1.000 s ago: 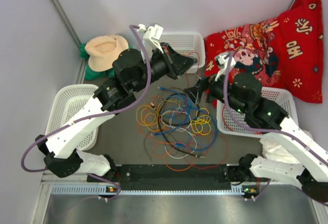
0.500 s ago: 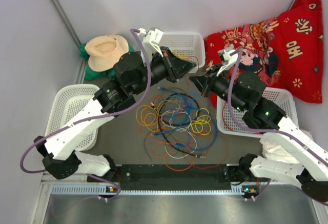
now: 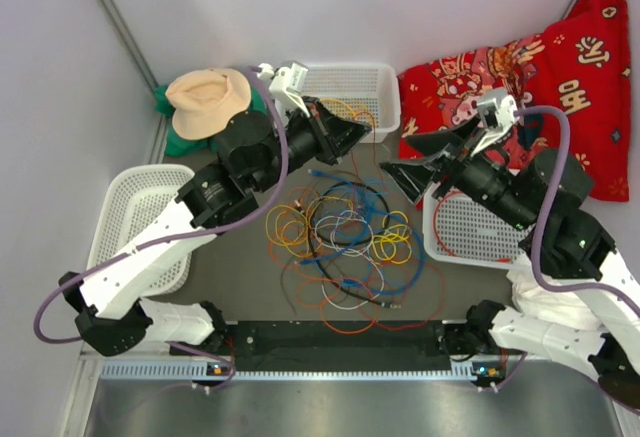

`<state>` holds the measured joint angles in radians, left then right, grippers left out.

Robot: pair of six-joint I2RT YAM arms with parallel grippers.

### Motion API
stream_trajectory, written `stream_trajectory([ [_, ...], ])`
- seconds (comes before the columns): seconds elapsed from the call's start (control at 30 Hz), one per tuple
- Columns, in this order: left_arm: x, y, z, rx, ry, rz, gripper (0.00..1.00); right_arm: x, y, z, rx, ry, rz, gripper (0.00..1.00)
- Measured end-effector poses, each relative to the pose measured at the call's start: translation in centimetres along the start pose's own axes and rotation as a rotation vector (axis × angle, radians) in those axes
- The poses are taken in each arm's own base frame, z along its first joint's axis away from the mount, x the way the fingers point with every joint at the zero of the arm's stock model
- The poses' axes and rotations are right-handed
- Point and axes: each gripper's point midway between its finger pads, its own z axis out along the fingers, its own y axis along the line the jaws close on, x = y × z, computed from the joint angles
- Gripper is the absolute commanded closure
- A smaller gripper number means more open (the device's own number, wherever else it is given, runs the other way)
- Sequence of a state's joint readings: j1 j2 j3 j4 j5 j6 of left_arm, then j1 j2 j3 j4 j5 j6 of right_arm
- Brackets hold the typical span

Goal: Untangle the cables

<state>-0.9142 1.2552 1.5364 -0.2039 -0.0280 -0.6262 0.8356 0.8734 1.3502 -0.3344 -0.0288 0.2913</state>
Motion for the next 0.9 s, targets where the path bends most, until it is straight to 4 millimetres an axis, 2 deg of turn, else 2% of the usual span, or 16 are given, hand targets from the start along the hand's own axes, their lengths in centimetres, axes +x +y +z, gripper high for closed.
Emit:
stream_trajectory([
  [0.1,0.0,-0.1,0.2,0.003,0.002,-0.004,1.00,0.7,0.8,-0.3,-0.047,0.029,-0.001,0.20],
  [0.27,0.3,-0.1,0.6,0.004,0.011,-0.014,1.00,2.7,1.0,0.6,-0.076,0.097,0.003,0.23],
  [0.5,0.9,-0.4,1.0,0.022,0.038,-0.047,1.00,6.4,0.7,3.9,-0.094,0.206,0.023,0.24],
  [0.53,1.0,-0.5,1.0,0.024,0.042,-0.053,1.00,6.9,0.6,4.5,-0.093,0.218,0.027,0.35],
  [0.6,1.3,-0.6,1.1,0.032,0.054,-0.064,1.00,7.6,0.5,5.4,-0.093,0.233,0.032,0.70],
  [0.63,1.5,-0.7,1.2,0.035,0.060,-0.070,1.00,7.9,0.4,5.8,-0.092,0.239,0.037,1.00],
  [0.73,1.6,-0.5,1.3,0.028,0.061,-0.077,1.00,8.6,0.3,6.7,-0.085,0.250,0.062,1.00],
  [0.77,1.5,-0.3,1.4,0.020,0.057,-0.077,0.94,8.6,0.3,6.8,-0.083,0.250,0.066,1.00],
  [0.8,1.4,-0.1,1.4,0.015,0.053,-0.075,0.66,8.6,0.3,6.7,-0.078,0.248,0.067,1.00],
  [0.87,1.0,0.3,1.3,-0.010,0.029,-0.060,0.42,8.3,-0.1,6.5,-0.053,0.241,0.062,1.00],
  [0.9,1.0,1.0,1.0,-0.041,0.016,-0.055,0.24,8.0,-0.5,6.2,-0.030,0.235,0.057,1.00],
])
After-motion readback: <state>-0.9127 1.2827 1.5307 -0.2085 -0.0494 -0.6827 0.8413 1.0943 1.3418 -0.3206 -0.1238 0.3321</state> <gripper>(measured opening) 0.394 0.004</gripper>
